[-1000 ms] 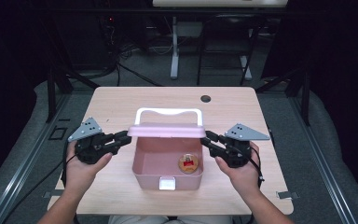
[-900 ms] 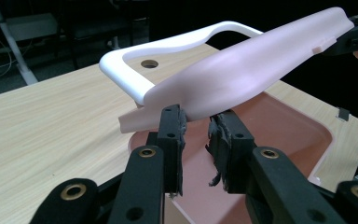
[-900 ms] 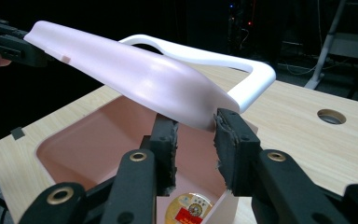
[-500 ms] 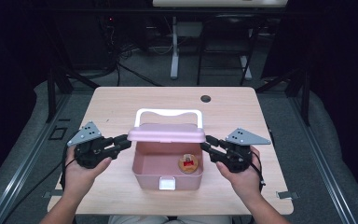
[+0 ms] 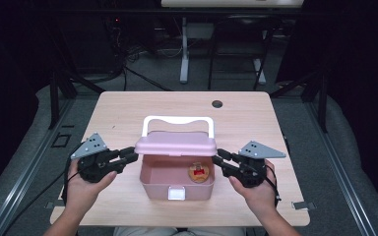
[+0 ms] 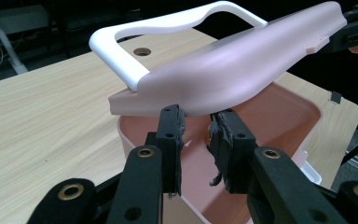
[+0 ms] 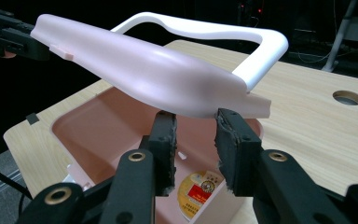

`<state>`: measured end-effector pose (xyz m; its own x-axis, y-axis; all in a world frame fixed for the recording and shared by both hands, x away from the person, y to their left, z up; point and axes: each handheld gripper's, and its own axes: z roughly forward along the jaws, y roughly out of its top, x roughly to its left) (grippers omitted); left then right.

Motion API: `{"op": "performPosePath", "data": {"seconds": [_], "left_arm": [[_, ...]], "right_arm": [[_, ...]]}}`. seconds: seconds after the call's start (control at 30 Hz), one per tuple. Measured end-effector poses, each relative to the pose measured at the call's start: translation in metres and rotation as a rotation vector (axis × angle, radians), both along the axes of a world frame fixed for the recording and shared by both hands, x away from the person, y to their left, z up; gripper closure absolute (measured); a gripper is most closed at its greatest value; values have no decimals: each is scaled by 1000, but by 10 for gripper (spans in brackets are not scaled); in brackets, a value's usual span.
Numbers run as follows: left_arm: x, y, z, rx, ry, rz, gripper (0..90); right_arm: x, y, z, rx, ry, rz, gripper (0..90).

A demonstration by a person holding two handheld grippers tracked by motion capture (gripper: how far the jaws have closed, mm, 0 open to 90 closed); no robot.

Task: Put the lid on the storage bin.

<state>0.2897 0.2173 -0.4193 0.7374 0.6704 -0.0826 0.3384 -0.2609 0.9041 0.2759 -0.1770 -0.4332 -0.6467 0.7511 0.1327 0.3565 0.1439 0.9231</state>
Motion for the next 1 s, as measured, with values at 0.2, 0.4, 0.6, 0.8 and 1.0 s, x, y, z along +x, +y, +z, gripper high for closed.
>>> {"op": "performPosePath", "data": {"seconds": [0.2,0.4,0.6,0.8,1.0], "left_arm": [[-4,1,-1,0,-6,-5,726],[-7,1,-6,-4,-5,-6,726],[-13,1,-15,2,3,-9,727],[-18,3,-25,12,23,-15,729],[-21,2,-34,25,25,-15,737]], "right_arm": [[-6,-5,-5,12,3,-2,681],[-11,-13,-8,23,12,-15,700],[-10,-19,-11,24,24,-36,747],[-7,-23,-14,32,25,-63,775],[-4,-22,-14,44,24,-67,795]]}}
